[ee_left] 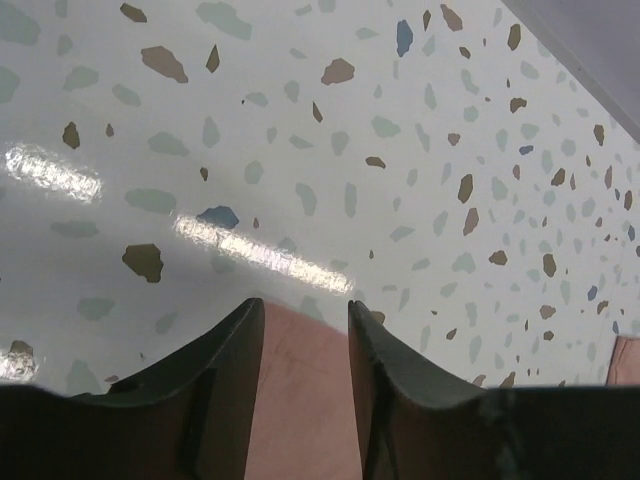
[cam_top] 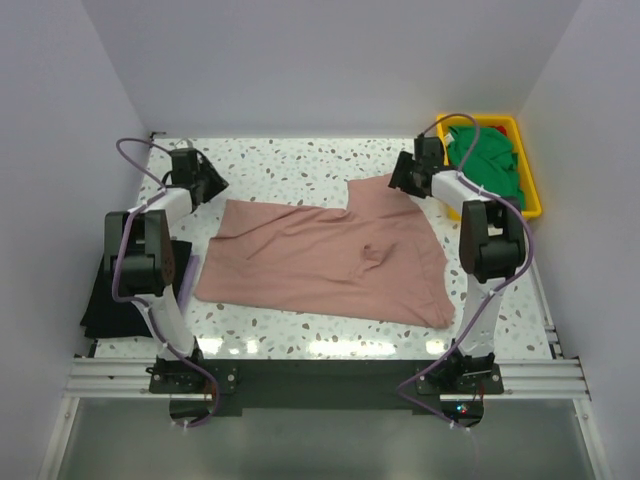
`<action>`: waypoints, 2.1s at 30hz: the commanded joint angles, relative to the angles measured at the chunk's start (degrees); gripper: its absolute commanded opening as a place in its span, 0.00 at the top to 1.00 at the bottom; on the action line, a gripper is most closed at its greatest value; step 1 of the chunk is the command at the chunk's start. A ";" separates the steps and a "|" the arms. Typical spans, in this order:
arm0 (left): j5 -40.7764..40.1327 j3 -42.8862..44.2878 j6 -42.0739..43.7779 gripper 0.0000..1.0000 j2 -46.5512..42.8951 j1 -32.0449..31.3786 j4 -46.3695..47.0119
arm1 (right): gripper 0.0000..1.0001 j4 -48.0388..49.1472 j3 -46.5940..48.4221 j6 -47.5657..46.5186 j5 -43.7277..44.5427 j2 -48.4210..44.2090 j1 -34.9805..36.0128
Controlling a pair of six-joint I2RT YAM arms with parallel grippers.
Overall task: Fold and stack the t-shirts
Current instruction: Fold the tshirt
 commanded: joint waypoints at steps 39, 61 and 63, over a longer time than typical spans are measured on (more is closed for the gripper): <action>-2.74 10.31 5.05 0.69 6.43 -1.31 -17.56 | 0.38 -1.46 0.86 -2.38 1.77 -0.37 -0.98; -4.68 8.64 6.19 0.73 5.37 -2.28 -19.06 | 0.38 -0.58 0.07 -1.77 0.89 -0.29 -1.24; -4.68 8.64 6.28 0.74 5.46 -2.19 -19.23 | 0.38 -0.49 -0.10 -1.85 0.81 -0.29 -1.16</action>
